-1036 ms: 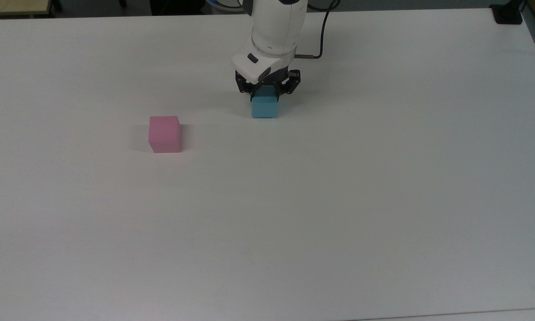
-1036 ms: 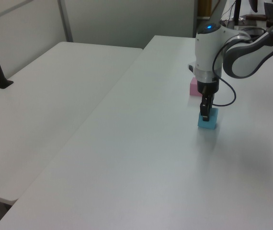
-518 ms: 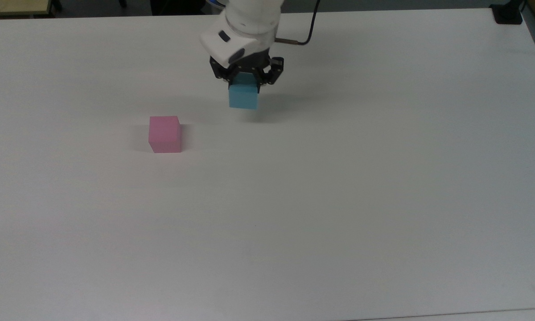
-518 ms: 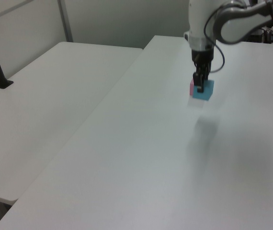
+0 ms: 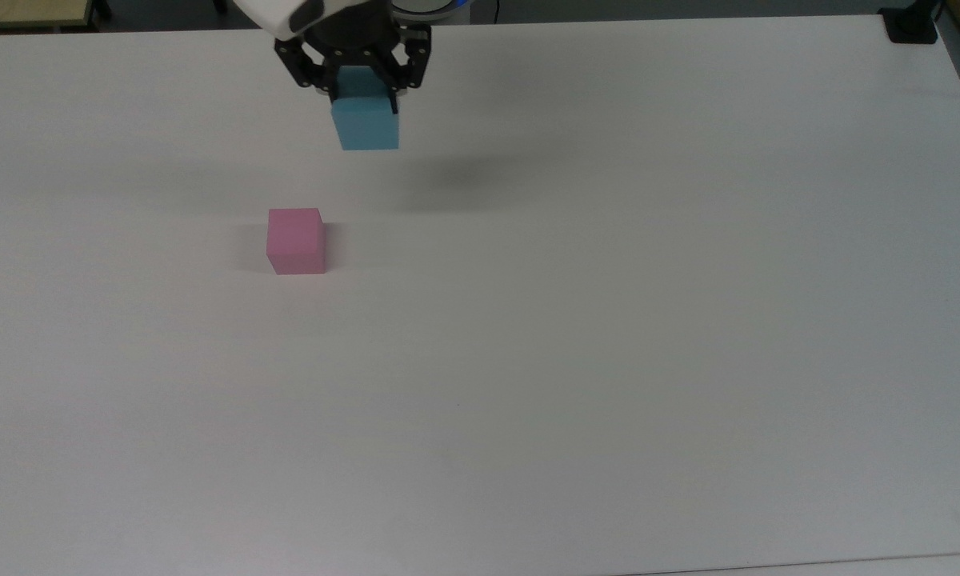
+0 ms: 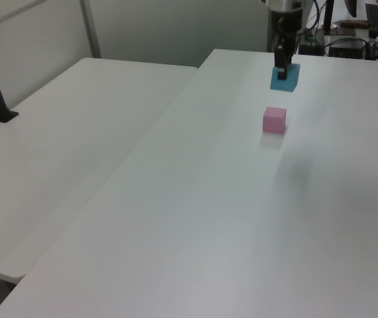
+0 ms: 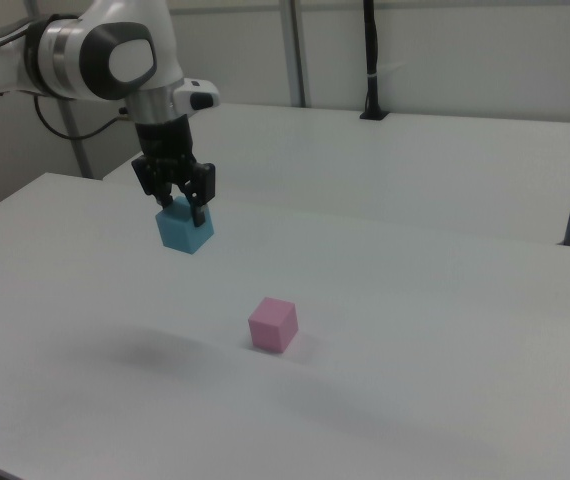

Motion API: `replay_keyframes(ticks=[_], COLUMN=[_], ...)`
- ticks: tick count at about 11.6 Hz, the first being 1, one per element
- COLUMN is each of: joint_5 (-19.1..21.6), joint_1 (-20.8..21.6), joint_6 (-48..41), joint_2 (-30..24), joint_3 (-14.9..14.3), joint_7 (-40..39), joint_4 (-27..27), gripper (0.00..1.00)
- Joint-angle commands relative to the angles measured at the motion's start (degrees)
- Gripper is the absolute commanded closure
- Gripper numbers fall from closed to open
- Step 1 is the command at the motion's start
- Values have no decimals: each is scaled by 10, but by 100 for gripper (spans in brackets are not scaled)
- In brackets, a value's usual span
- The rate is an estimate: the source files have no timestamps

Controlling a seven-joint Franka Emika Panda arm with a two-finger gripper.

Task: Put blue cube on pink cube
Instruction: 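Lift the blue cube and carry it toward the pink cube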

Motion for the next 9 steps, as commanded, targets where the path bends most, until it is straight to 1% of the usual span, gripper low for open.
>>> replay_keyframes(ticks=[1,4,5,7,9], joint_5=[11,19,20,21,21], joint_1=[-19,-20,-21,-35,-35], joint_6=[2,62,81,104,142], joint_2=[-8,0,1,21,37], joint_3=[-17,-48,-53,-53,-53], joint_7=[-68,-98,-100,-113,-114], joint_4=[7,2,-9,-15,-33], gripper=[69,69,69,70,70])
